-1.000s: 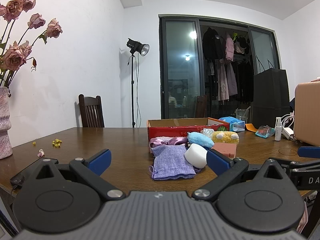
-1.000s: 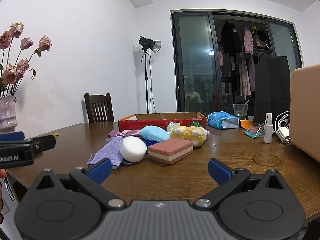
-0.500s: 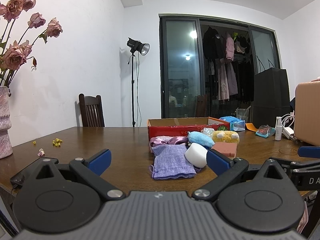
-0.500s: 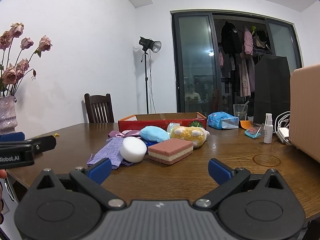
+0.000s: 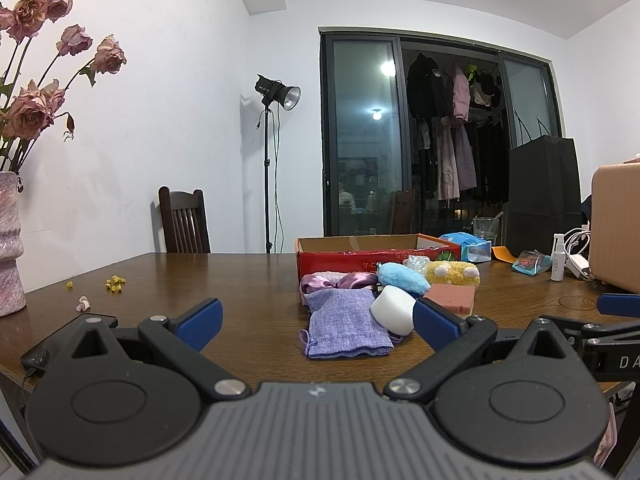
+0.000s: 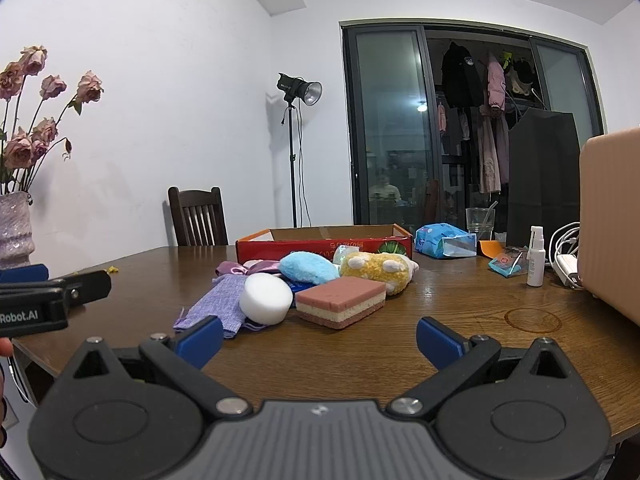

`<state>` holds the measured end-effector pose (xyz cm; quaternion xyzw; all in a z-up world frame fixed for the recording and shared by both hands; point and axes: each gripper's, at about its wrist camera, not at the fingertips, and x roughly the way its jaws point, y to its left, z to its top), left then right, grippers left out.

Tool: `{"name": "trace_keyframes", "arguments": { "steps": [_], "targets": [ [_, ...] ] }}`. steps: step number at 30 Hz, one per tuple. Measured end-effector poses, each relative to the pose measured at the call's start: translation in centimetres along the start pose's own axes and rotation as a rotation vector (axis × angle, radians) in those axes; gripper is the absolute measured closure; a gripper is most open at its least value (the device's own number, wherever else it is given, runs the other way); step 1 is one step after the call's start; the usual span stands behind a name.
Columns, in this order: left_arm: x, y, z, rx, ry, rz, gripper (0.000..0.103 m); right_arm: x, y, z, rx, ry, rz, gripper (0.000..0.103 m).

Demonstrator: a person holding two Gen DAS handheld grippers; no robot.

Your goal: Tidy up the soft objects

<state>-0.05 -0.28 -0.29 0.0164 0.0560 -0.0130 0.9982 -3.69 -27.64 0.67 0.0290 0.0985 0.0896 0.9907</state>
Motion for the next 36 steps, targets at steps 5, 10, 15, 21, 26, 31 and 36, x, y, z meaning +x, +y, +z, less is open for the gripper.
{"name": "trace_keyframes", "arguments": {
  "steps": [5, 10, 15, 21, 26, 31, 36],
  "targets": [
    [-0.1, 0.0, 0.0, -0.001, -0.002, 0.0, 0.0, 0.0, 0.1, 0.0, 0.0, -0.004, -0.002, 0.0],
    [0.2, 0.2, 0.0, -0.028, 0.002, 0.015, 0.0, 0.0, -0.2, 0.0, 0.008, -0.007, -0.005, 0.0],
    [0.9, 0.6, 0.2, -0.029, 0.007, -0.013, 0.0, 0.3, -0.4, 0.0, 0.009, -0.014, -0.015, 0.0],
    [5.2, 0.7, 1.6, -0.039, 0.051, -0.048, 0.0, 3.3, -3.0, 1.6, 0.047, -0.015, 0.008, 0.0],
    [8.9, -0.6, 3.5, -0.165, 0.139, -0.127, 0.0, 10.0, -6.4, 5.2, 0.029, 0.068, 0.046, 0.0],
    [12.5, -5.1, 3.4, -0.226, 0.324, -0.332, 0.034, 19.3, -7.8, 8.6, -0.035, 0.265, 0.178, 0.024],
    [18.0, -7.9, 2.5, -0.286, 0.435, -0.336, 0.048, 26.8, -9.0, 8.9, 0.009, 0.392, 0.261, 0.059]
  ]
}}
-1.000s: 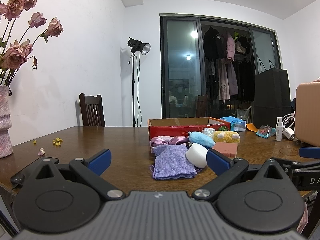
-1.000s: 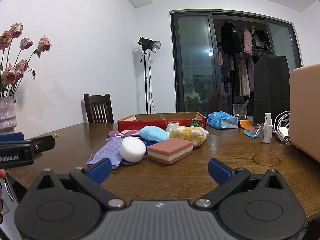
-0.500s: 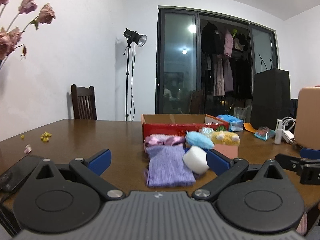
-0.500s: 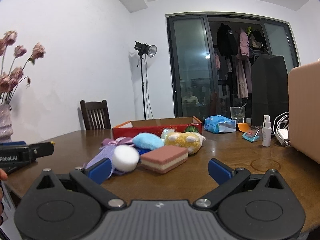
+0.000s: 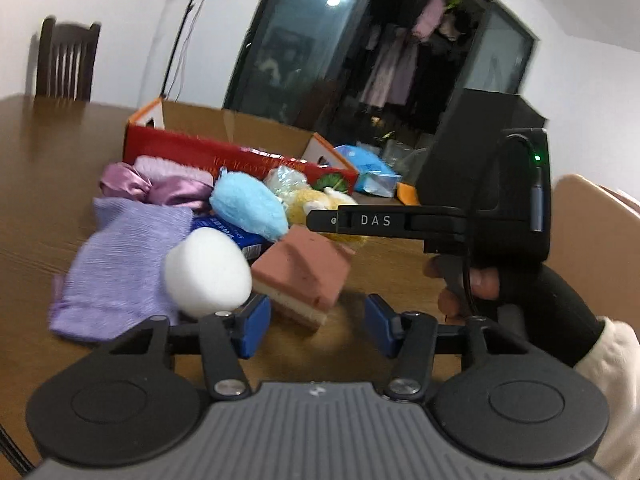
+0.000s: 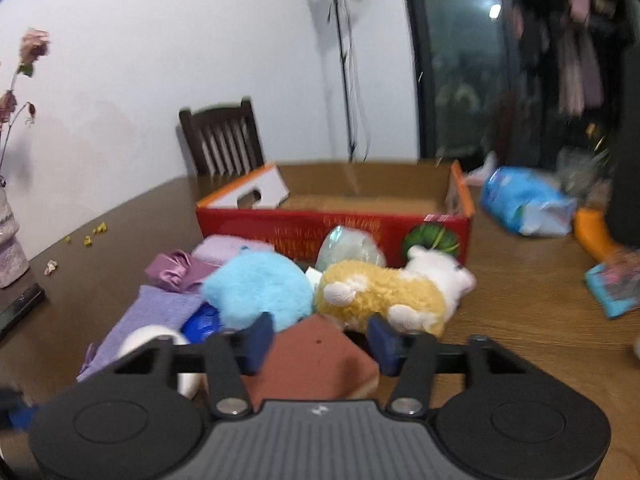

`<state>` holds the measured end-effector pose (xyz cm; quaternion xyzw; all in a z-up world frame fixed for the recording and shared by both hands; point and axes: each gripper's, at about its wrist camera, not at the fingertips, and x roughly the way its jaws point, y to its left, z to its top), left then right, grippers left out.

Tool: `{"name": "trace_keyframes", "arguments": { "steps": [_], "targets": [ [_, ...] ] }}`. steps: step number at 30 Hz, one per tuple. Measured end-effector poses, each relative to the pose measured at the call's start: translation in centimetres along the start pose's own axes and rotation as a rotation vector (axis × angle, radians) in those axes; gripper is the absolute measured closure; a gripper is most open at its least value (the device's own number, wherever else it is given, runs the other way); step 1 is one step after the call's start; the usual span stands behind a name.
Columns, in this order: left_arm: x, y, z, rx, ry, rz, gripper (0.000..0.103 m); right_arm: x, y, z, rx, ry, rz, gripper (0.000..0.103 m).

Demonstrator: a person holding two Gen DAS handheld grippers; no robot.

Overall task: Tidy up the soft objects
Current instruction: 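Reach the left tool to the pink sponge block and close on it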

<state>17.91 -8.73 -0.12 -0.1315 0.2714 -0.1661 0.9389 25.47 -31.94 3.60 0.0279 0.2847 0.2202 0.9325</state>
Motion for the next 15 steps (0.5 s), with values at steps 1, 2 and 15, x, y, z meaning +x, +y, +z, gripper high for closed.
{"name": "trace_keyframes", "arguments": {
  "steps": [1, 2, 15],
  "targets": [
    [1.0, 0.1, 0.2, -0.014, 0.01, 0.01, 0.048, 0.6, -0.4, 0.0, 0.017, 0.013, 0.007, 0.06],
    [1.9, 0.4, 0.4, -0.036, 0.022, 0.011, 0.049, 1.1, -0.8, -0.1, 0.032, 0.028, 0.011, 0.063],
    [-3.8, 0.5, -1.0, 0.179, 0.082, -0.177, 0.058, -14.2, 0.4, -12.3, 0.337, -0.113, 0.096, 0.077]
  ]
}}
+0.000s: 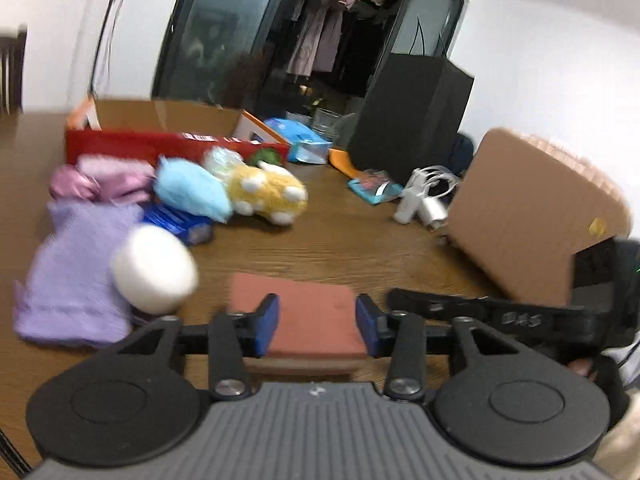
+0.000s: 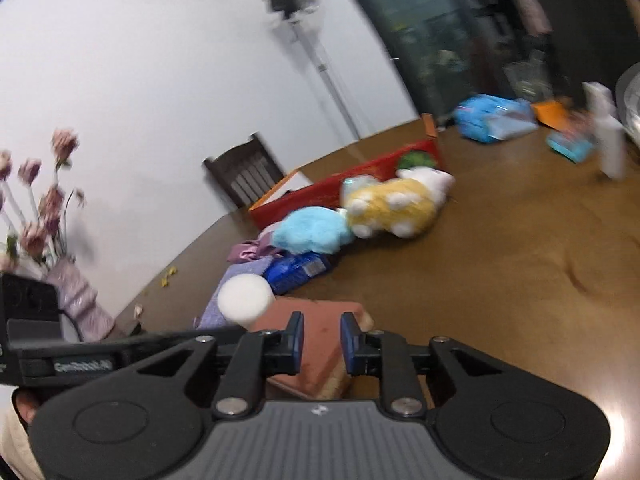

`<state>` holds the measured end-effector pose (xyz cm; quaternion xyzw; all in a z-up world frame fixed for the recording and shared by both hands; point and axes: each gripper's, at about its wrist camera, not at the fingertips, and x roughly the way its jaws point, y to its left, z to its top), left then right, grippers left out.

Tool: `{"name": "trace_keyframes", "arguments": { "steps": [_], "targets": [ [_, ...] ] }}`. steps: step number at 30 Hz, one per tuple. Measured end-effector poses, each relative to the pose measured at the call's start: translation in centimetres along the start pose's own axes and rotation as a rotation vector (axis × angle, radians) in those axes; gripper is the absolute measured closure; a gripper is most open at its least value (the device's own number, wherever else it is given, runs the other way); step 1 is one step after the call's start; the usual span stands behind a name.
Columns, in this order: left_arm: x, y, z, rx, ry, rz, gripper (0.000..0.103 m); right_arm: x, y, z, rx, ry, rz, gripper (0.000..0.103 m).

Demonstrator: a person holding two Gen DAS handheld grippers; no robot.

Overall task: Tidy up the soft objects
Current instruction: 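Reach the left tool to the pink sponge block and close on it, then carry the sponge block with the left tool into the box and release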

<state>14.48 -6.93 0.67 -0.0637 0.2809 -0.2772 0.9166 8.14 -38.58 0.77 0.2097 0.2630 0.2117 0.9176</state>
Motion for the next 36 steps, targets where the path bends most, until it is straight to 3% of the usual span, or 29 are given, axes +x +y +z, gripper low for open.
{"name": "trace_keyframes", "arguments": {
  "steps": [6, 12, 13, 16, 19, 23, 28, 32, 36],
  "targets": [
    [2.3, 2.3, 0.3, -0.056, 0.053, 0.136, 0.056, 0.8, 0.2, -0.1, 0.019, -0.018, -0.012, 0.065],
    [4.3, 4.7, 0.5, -0.239, 0.145, 0.007, 0.057, 3.2, 0.0, -0.7, 0.071, 0.004, -0.034, 0.063],
    [4.4, 4.6, 0.6, -0.23, 0.143, -0.005, 0.066, 3.5, 0.0, -0.8, 0.076, 0.006, -0.04, 0.063],
    [4.1, 3.9, 1.2, -0.187, 0.107, 0.013, 0.066, 3.9, 0.3, -0.6, 0.047, 0.01, -0.059, 0.071],
    [3.5, 3.4, 2.6, -0.17, 0.058, 0.008, 0.067, 3.9, 0.8, 0.8, 0.018, -0.024, -0.057, 0.071],
    [3.3, 3.9, 6.6, -0.165, -0.018, -0.022, 0.066, 4.5, 1.7, 5.3, -0.051, -0.082, -0.033, 0.071],
    [4.9, 7.1, 14.6, -0.203, -0.088, -0.032, 0.067, 8.5, 3.5, 14.1, -0.174, -0.111, 0.013, 0.071],
    [7.9, 11.6, 21.3, -0.261, -0.122, 0.028, 0.067, 15.4, 4.3, 21.5, -0.21, -0.085, 0.054, 0.072],
    [13.0, 17.3, 25.9, -0.35, -0.079, 0.093, 0.068, 24.1, 4.6, 27.0, -0.192, -0.018, 0.068, 0.073]
  ]
}}
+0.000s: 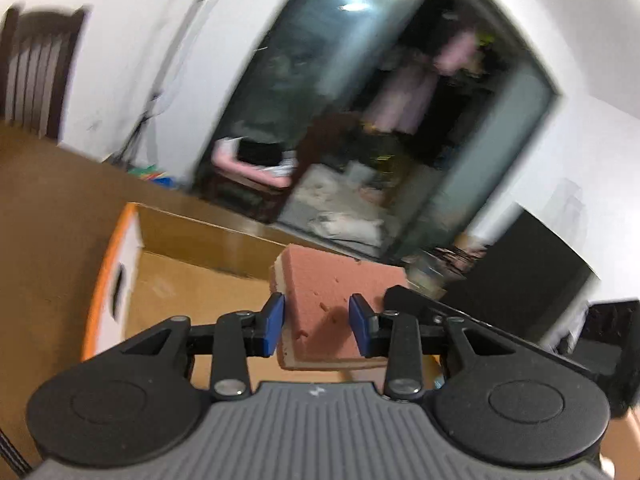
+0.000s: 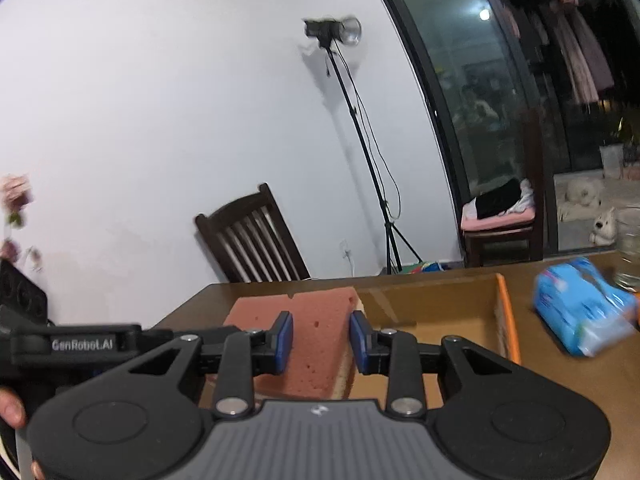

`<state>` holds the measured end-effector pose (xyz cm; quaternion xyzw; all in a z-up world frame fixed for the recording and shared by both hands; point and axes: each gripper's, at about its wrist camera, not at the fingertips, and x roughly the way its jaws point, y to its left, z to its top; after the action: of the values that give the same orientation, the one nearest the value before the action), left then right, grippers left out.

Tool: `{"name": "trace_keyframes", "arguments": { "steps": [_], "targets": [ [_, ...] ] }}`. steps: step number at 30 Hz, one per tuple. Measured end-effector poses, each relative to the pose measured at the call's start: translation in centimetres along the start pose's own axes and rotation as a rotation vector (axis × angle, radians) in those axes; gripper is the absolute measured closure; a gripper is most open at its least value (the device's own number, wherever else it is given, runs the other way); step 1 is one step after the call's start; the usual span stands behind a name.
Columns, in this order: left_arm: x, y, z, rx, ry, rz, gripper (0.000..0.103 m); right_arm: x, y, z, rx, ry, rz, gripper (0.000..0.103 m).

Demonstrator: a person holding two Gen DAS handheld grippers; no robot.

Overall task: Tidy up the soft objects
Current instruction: 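Carry the sponge block with the left tool into the box and release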

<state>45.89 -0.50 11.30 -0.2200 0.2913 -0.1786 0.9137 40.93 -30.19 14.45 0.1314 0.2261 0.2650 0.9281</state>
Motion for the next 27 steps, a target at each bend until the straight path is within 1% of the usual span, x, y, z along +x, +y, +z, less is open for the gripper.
{"name": "trace_keyframes", "arguments": {
  "steps": [3, 6, 8, 9, 11, 12, 13, 14, 16, 17, 19, 22, 24, 26, 27],
  "targets": [
    [4.6, 3.0, 2.7, -0.041, 0.04, 0.058, 0.068, 6.6, -1.0, 1.9, 0.023, 0.065, -0.009, 0.074],
    [8.9, 6.0, 4.4, -0.05, 0.081, 0.133, 0.068, 13.3, -2.1, 2.3, 0.021, 0.146, -0.027, 0.074],
    [11.4, 7.3, 4.9, -0.021, 0.111, 0.2, 0.067, 17.2, -2.8, 2.0, 0.029, 0.201, -0.037, 0.074],
    [12.3, 7.8, 5.1, 0.008, 0.117, 0.228, 0.066, 19.1, -3.2, 1.7, 0.035, 0.23, -0.04, 0.074],
    [14.3, 8.3, 5.1, 0.1, 0.13, 0.298, 0.061, 21.8, -3.6, 0.8, 0.05, 0.273, -0.04, 0.073],
    [14.6, 8.4, 5.0, 0.128, 0.132, 0.321, 0.06, 23.0, -3.8, 0.4, 0.052, 0.299, -0.043, 0.073],
    [14.7, 8.2, 5.0, 0.126, 0.138, 0.332, 0.06, 23.8, -4.0, 0.1, 0.074, 0.336, -0.038, 0.069],
    [14.6, 7.9, 5.1, 0.142, 0.133, 0.315, 0.059, 24.2, -4.3, -0.4, 0.106, 0.363, -0.024, 0.067],
    [14.0, 7.2, 4.7, 0.191, 0.098, 0.316, 0.052, 24.3, -5.4, -0.9, 0.157, 0.363, 0.025, 0.064],
    [14.0, 6.9, 4.6, 0.201, 0.093, 0.316, 0.052, 24.2, -5.9, -1.2, 0.187, 0.359, 0.039, 0.058],
    [14.2, 6.4, 4.2, 0.222, 0.118, 0.297, 0.051, 23.4, -6.8, -1.6, 0.243, 0.333, 0.035, 0.049],
    [14.1, 5.6, 3.2, 0.26, 0.12, 0.295, 0.048, 22.0, -7.1, -1.6, 0.238, 0.302, 0.012, 0.048],
    [13.9, 5.4, 2.8, 0.289, 0.1, 0.262, 0.048, 21.1, -7.1, -1.7, 0.244, 0.28, 0.004, 0.048],
    [13.9, 5.0, 2.5, 0.311, 0.104, 0.249, 0.047, 20.7, -7.4, -1.8, 0.259, 0.271, -0.006, 0.048],
    [13.7, 5.0, 2.3, 0.311, 0.103, 0.249, 0.043, 20.2, -7.6, -1.9, 0.262, 0.264, -0.016, 0.048]
  ]
}}
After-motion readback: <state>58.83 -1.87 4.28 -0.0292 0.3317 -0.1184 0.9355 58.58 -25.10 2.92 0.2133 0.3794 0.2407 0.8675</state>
